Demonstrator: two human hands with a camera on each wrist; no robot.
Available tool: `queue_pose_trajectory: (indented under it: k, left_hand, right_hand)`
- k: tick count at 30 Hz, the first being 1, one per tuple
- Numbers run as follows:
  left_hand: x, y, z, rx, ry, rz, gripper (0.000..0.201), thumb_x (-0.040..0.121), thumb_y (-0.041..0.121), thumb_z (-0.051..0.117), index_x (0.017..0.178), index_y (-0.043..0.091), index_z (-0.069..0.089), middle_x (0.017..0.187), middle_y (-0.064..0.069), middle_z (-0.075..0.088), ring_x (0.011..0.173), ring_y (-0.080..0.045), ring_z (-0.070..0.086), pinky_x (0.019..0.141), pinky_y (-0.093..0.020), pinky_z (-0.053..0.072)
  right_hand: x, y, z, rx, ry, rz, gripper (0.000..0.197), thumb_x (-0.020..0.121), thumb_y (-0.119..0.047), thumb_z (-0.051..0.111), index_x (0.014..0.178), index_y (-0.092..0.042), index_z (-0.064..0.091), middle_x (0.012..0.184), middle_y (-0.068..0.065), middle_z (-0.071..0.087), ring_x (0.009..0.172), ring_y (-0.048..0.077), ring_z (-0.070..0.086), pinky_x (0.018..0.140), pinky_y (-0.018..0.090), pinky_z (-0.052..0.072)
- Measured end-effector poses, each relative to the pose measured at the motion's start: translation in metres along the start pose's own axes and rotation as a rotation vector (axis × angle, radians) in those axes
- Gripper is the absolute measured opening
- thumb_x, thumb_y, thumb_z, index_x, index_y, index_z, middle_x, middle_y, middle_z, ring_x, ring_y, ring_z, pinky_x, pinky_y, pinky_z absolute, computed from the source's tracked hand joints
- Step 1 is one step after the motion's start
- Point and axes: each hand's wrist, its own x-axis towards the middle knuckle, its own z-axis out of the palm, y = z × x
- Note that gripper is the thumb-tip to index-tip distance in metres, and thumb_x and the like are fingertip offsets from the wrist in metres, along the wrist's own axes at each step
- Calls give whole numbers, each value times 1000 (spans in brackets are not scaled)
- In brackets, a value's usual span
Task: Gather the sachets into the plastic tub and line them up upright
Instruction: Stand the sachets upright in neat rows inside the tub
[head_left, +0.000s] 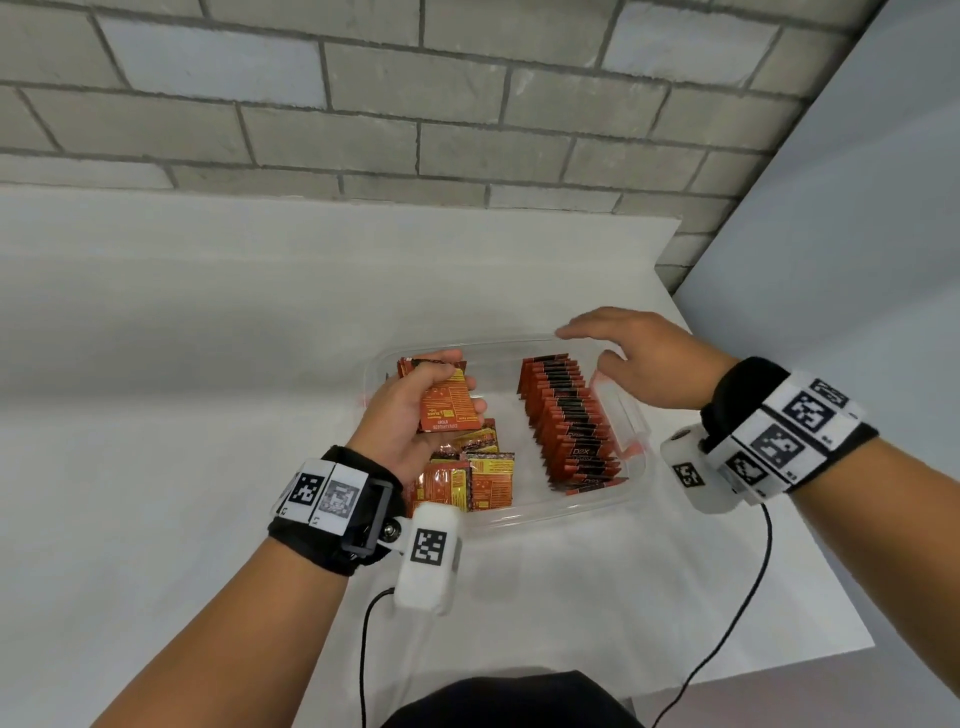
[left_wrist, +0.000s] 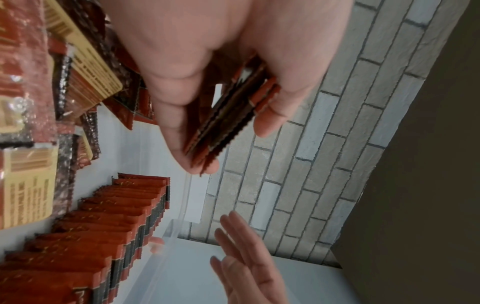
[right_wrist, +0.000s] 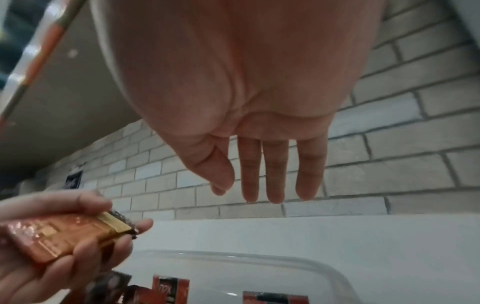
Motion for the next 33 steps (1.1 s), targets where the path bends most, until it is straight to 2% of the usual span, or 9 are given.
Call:
queue_pose_trajectory:
  k: [4, 8, 14, 20, 23, 24, 27, 30, 33]
  left_hand:
    - [-6, 4, -3, -9, 17, 14, 25, 93, 9, 49, 114, 9, 61, 90, -16, 66, 76, -31, 65, 75, -41, 55]
    - [-17, 7, -10, -36, 4, 25, 28, 94, 7, 44, 118, 7, 58, 88, -19, 68, 76, -32, 68, 71, -39, 58]
    - [-33, 14, -28, 31, 36, 65, 29, 94, 5, 41, 115, 9, 61, 90, -17, 70, 76, -30, 69, 68, -39, 58]
    - [-46, 25, -55, 18, 137, 112, 28, 92, 4, 38, 106, 11, 61, 77, -13, 64, 65, -30, 66, 62, -39, 60]
    - [-51, 25, -70, 13, 172, 119, 27, 91, 7, 40, 106, 13, 62, 78, -13, 62, 62, -29, 63, 61, -37, 57]
    - [-52, 24, -74, 2, 181, 116, 26, 92, 8, 41, 105, 13, 63, 78, -13, 61, 61, -29, 62, 61, -36, 57]
    - [-53, 21, -79, -11, 191, 112, 24, 92, 11, 43, 104, 12, 64, 79, -13, 62, 61, -29, 62, 62, -36, 56]
    - [-53, 21, -79, -24, 179, 112, 24, 93, 12, 42, 106, 11, 63, 79, -13, 62, 61, -29, 62, 62, -36, 56]
    - [-52, 21, -80, -28, 170, 107, 25, 93, 12, 42, 107, 11, 62, 79, -13, 63, 60, -29, 62, 60, -35, 56]
  right_hand:
    - [-13, -2, 21, -36, -104, -31, 39, 97, -12, 45, 133, -26, 53, 132, -4, 51, 111, 11, 49, 98, 24, 39]
    - [-23, -11, 44, 82, -97, -64, 33, 97, -20, 50, 128, -28, 57, 125, -9, 56, 108, 7, 50, 99, 21, 38]
    - [-12, -42, 57, 294, -43, -16, 28, 94, -19, 55, 121, -22, 61, 108, -11, 60, 91, 6, 56, 72, 2, 36]
    - [27, -71, 73, 33, -329, 59, 32, 92, -25, 58, 119, -9, 61, 113, 6, 63, 98, 19, 60, 79, 23, 47]
    - [41, -85, 79, -123, -447, 111, 32, 88, -39, 62, 83, -7, 61, 75, 3, 55, 63, 16, 51, 51, 22, 40]
    - [45, -89, 80, -157, -483, 119, 35, 87, -43, 63, 82, -8, 60, 74, 2, 53, 62, 15, 48, 49, 22, 38]
    - [53, -98, 82, -217, -551, 118, 44, 86, -43, 64, 108, -5, 60, 87, 3, 57, 65, 13, 50, 45, 19, 39]
    - [61, -108, 84, -237, -567, 126, 41, 86, -39, 66, 106, -4, 60, 81, 2, 55, 58, 12, 49, 45, 19, 39]
    - [67, -117, 89, -212, -583, 147, 47, 86, -32, 67, 118, 0, 58, 93, 6, 51, 70, 15, 52, 51, 20, 43]
